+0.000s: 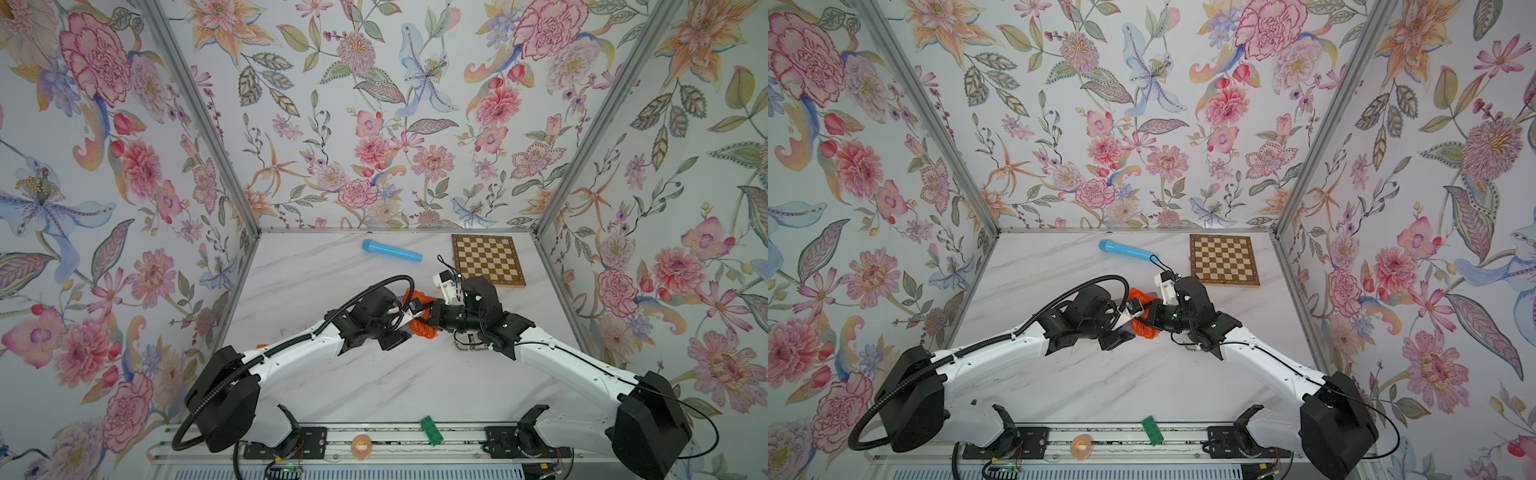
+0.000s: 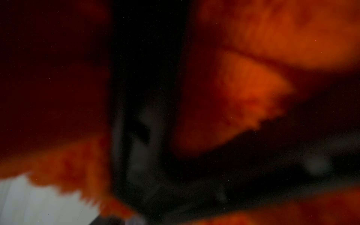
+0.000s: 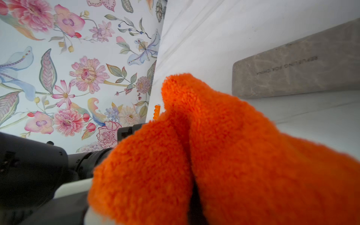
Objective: Wipe the eyeglass case
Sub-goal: Wipe the dirt from the eyeglass case.
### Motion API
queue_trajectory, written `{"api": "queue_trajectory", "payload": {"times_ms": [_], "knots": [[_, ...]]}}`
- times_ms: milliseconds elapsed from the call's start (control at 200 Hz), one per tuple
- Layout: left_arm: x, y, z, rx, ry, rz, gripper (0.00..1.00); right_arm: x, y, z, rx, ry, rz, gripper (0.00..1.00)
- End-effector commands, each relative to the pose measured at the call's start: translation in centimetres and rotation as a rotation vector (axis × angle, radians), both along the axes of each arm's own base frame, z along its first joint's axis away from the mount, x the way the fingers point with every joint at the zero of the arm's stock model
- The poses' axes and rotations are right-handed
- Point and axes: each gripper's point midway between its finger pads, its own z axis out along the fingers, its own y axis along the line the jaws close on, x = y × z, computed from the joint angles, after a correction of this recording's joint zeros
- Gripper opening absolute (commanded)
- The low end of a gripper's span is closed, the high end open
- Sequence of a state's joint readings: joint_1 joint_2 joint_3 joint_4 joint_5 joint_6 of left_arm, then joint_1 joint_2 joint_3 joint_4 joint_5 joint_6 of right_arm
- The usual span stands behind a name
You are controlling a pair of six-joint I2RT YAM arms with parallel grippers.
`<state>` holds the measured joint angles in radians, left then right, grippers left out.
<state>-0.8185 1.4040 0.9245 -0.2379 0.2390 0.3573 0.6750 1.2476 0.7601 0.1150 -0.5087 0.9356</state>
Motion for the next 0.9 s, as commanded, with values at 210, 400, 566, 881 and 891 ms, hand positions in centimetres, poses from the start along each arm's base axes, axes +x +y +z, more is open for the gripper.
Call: {"api": "queue_trajectory", "payload": {"times_ms": [210, 400, 566, 881, 891], "knots": [[1.2, -1.0, 8.5, -0.248, -0.203, 0.037, 0.41, 2.5, -5.1, 2.2, -0.046, -0.012, -0.114, 0.00], [1.9, -1.1, 9.7, -0.288, -0.243, 0.065, 0.42, 1.0, -0.7, 1.8, 0.030, 0.031, -0.009, 0.00], [2.3, -0.9, 10.0, -0.295, -0.259, 0.087, 0.43, 0.1, 1.8, 1.8, 0.127, 0.071, 0.078, 0.00], [1.9, -0.6, 10.1, -0.289, -0.287, 0.076, 0.43, 4.0, -4.4, 2.4, 0.021, 0.034, -0.084, 0.00], [1.9, -0.6, 10.1, -0.289, -0.290, 0.074, 0.43, 3.9, -4.1, 2.4, 0.026, 0.036, -0.080, 0.00]]}}
